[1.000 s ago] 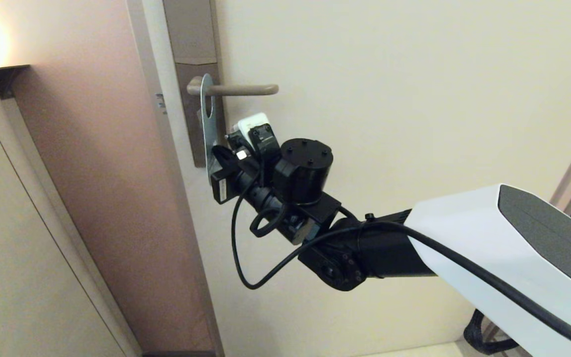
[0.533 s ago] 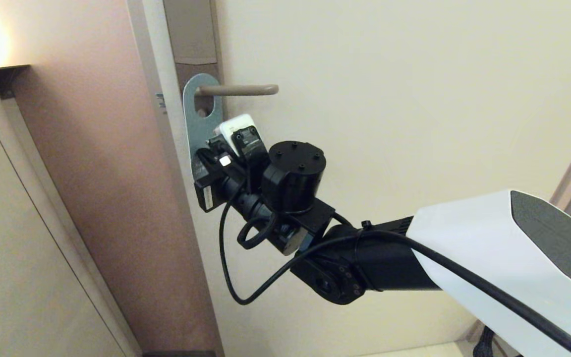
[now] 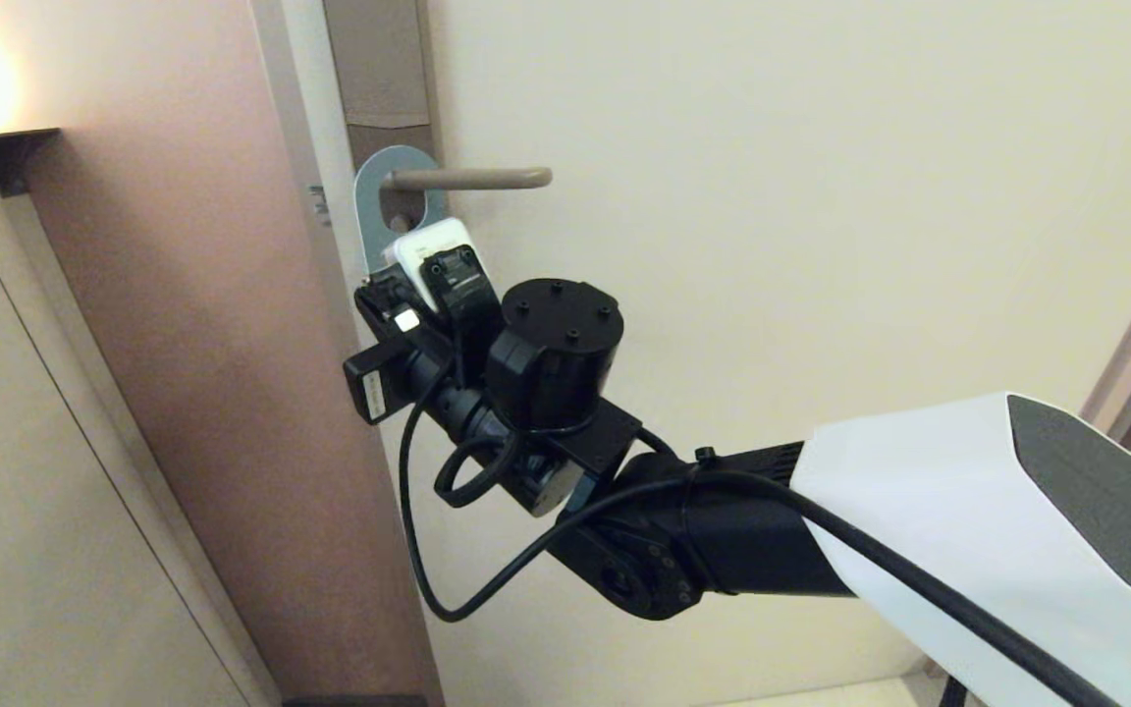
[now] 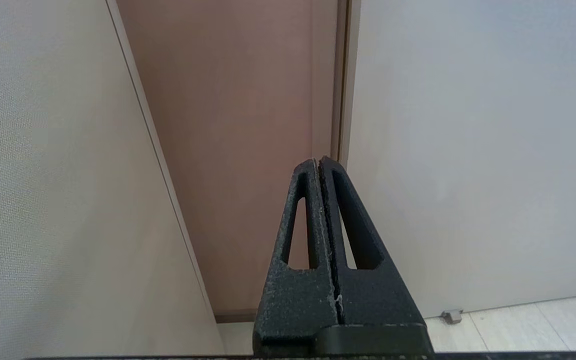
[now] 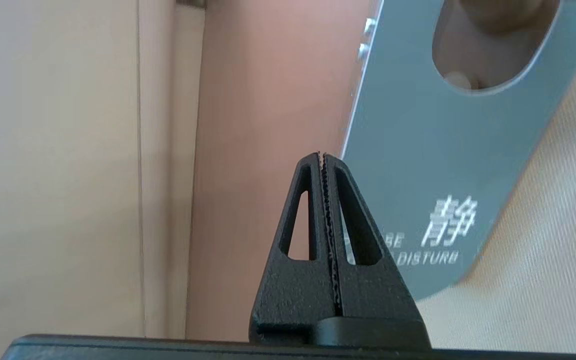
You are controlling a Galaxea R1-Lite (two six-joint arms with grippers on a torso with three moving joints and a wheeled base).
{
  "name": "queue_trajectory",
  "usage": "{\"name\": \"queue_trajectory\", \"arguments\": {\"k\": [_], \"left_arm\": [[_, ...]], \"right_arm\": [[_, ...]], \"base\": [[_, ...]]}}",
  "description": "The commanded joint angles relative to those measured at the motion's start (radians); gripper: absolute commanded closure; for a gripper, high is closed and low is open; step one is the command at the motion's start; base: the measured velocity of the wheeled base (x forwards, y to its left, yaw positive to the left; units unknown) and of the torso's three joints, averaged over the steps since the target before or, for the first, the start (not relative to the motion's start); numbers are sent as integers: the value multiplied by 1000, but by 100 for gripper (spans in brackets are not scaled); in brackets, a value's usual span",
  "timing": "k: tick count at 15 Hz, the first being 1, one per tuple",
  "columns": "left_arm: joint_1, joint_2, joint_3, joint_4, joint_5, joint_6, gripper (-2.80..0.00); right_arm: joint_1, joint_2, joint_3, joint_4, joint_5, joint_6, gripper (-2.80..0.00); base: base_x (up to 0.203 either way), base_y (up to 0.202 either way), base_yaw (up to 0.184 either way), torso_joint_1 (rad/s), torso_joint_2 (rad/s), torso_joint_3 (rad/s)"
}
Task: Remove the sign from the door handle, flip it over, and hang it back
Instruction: Hang the sign back with the other side facing out
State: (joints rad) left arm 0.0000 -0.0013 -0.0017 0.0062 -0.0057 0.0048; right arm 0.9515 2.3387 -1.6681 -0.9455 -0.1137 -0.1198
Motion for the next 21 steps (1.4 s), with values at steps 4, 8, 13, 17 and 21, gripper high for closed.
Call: {"name": "queue_trajectory", "arguments": {"k": [4,8,13,17,21], "left_arm": [[0,1,0,0,0,0,0],[0,1,0,0,0,0,0],[0,1,0,0,0,0,0],[1,1,0,0,0,0,0],[2,1,0,0,0,0,0]], "right_arm": [[-10,64,-48,-9,-64,-1,0],[-10,65,-50,-9,-64,-1,0],[-19,82,-120,-6,-64,2,0],[-35,115,-169,-7,-64,2,0],[-53,157,-206,-7,-64,3,0]], "base": [[0,0,0,0,0,0],[0,0,0,0,0,0],[0,0,0,0,0,0],[0,0,0,0,0,0],[0,0,0,0,0,0]]}}
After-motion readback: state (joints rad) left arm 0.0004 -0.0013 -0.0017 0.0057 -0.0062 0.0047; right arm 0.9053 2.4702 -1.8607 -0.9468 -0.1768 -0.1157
